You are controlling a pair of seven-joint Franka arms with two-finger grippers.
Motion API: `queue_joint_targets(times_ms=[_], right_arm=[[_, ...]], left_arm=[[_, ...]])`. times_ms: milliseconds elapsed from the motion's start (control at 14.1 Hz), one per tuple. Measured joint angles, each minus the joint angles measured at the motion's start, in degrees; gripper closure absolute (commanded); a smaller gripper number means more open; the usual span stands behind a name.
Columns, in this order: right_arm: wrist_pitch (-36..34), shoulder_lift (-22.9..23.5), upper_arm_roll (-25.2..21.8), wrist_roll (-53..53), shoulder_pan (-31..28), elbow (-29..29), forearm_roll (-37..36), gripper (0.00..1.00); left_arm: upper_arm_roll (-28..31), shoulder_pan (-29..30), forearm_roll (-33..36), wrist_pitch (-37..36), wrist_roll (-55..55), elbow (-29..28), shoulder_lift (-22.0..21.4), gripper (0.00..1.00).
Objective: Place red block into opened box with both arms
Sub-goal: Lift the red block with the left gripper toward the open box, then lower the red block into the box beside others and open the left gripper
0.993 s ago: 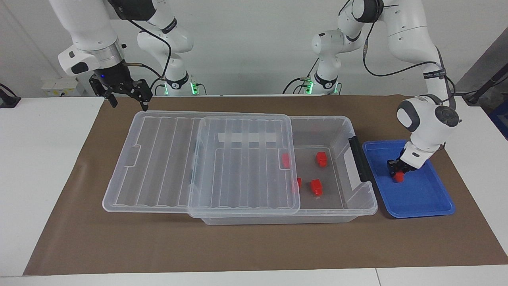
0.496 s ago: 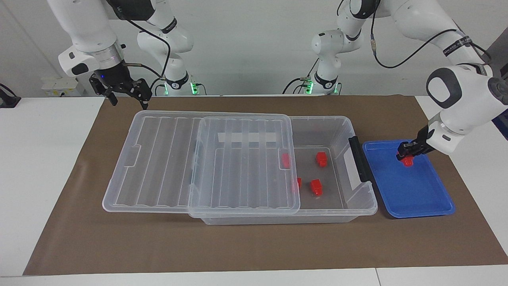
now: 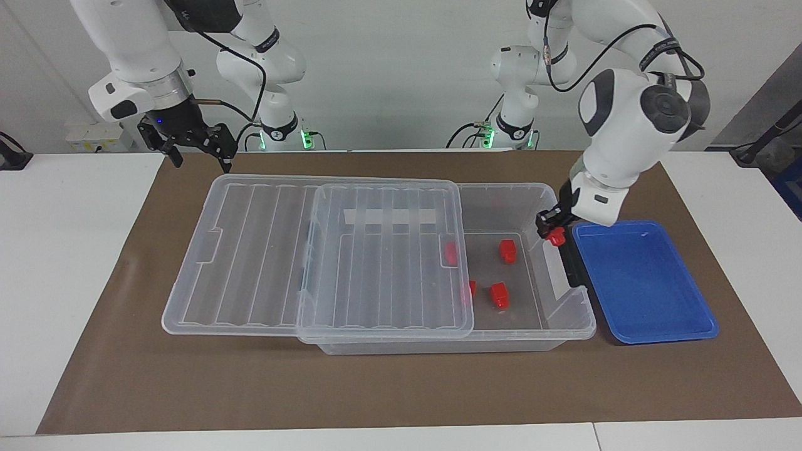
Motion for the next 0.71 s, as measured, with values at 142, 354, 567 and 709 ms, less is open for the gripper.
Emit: queue_joint_targets(times_ms=[142,354,567,709], right_arm=[[0.0,0.0,0.0,0.0,0.0,0.0,0.0,0.0],[0.0,0.0,0.0,0.0,0.0,0.0,0.0,0.0],[0.0,0.0,0.0,0.0,-0.1,-0.2,0.0,0.0],[0.1,0.0,0.0,0.0,-0.1,-0.2,0.0,0.0]], left_arm=[[0.0,-2.4,1.1,3.2,-3.4,-0.9,-0.1,0.95],[0.1,-2.6,1.3,12.1,-3.8,-8.0,-1.5,0.95],[0.0,-2.7,1.3,21.6,-3.8,-17.8,-4.1,0.95],[0.0,-3.2,1.3,27.4,-4.0,-23.1,-5.3,0.95]])
